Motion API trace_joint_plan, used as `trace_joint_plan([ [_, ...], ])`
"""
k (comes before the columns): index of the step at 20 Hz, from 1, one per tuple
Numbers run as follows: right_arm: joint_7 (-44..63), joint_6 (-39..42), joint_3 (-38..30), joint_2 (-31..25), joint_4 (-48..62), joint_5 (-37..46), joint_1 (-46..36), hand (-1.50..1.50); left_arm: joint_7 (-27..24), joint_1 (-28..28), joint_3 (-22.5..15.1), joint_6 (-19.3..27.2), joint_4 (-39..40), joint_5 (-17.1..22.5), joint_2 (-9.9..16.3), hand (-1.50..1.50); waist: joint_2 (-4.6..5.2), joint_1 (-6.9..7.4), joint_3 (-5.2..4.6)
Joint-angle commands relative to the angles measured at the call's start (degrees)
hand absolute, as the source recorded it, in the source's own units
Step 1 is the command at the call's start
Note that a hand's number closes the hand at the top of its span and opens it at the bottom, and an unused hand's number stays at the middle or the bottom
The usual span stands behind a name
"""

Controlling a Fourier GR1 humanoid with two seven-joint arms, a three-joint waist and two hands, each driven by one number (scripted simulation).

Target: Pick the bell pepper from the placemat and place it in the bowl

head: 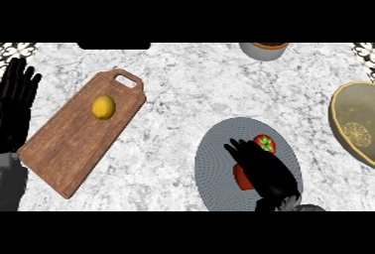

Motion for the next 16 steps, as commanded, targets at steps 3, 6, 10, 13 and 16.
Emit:
trace_joint_plan([
  [3, -3.11, -4.63, -1.26, 1.1, 7.63, 3.36, 0.54, -1.5, 1.61, -2.12, -0.75, 1.84, -0.76, -2.03, -1.94, 0.0, 0.01, -0.04, 0.01],
  [6, -0.69, -1.8, -2.41, 3.33, 5.51, 3.52, 0.13, -1.5, 2.07, -1.72, 0.48, -0.85, -0.03, -1.08, -0.99, 0.0, -0.01, -0.04, 0.0],
  [10, -7.41, -6.32, -5.38, 1.2, 13.31, 4.77, -2.74, -1.5, 0.09, -4.41, 1.44, -0.47, 4.35, -2.3, -0.7, 0.0, 0.05, -0.06, 0.0],
  [13, -12.44, -11.74, -5.67, -0.43, 11.34, 4.87, -1.61, 1.5, 0.89, -2.5, -0.07, 0.57, 1.4, -2.22, -3.17, 0.0, 0.01, 0.0, 0.02],
  [16, -12.18, -10.41, -4.43, -0.26, 8.32, 7.08, 0.2, 1.5, -4.13, 1.64, 1.42, -1.09, 1.67, -3.2, -2.68, 0.0, -0.02, -0.05, -0.01],
])
